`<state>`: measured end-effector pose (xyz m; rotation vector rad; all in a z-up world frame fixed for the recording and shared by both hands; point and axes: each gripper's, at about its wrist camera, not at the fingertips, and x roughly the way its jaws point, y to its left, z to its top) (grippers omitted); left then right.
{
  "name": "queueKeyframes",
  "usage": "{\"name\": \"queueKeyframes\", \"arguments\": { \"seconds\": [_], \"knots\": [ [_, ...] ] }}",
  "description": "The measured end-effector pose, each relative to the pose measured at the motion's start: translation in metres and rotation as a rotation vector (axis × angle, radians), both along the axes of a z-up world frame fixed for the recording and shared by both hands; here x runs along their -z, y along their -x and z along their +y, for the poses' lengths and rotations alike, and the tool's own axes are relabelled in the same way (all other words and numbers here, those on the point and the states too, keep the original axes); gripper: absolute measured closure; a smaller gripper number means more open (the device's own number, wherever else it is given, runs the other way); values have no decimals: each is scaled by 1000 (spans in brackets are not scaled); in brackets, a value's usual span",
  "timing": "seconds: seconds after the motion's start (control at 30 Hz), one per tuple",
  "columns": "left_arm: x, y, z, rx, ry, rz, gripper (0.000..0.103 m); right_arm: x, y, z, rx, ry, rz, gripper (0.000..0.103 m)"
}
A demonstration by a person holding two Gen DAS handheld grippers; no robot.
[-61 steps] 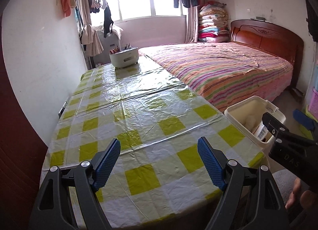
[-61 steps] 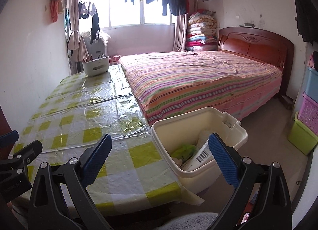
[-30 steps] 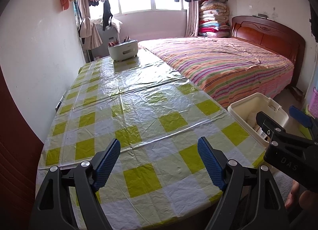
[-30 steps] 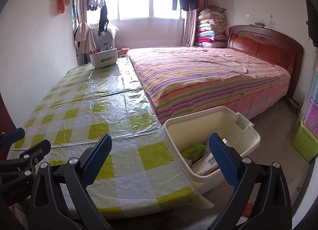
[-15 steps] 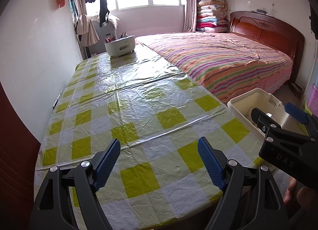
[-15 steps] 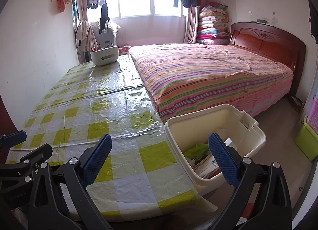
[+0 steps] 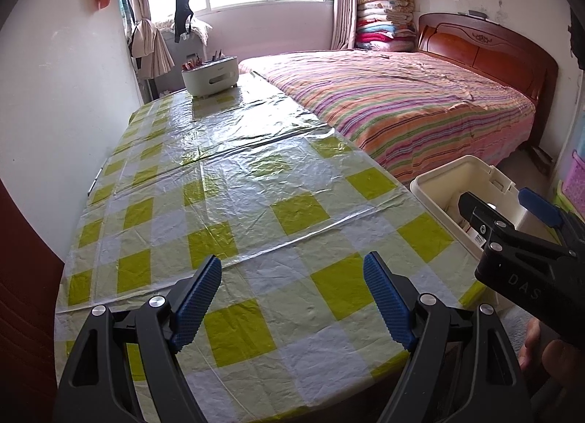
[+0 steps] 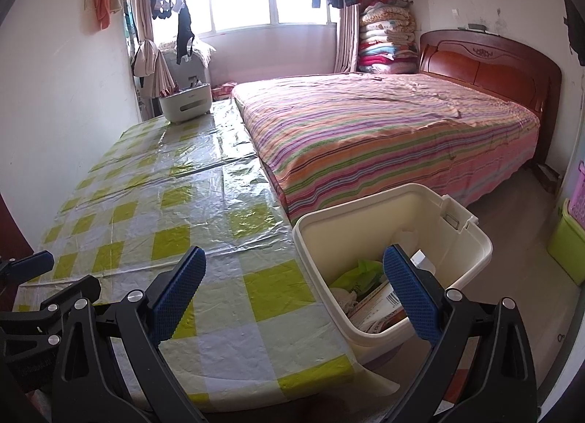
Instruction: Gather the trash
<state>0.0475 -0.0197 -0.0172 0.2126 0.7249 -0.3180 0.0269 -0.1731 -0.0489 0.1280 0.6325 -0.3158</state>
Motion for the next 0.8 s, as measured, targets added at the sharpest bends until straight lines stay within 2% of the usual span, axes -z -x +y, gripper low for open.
{"name": "queueKeyframes", "arguments": {
  "seconds": [0.8],
  "knots": [
    [-2, 6, -22, 48, -34, -1, 25, 1, 0, -8, 9, -31, -2, 7]
  ]
}}
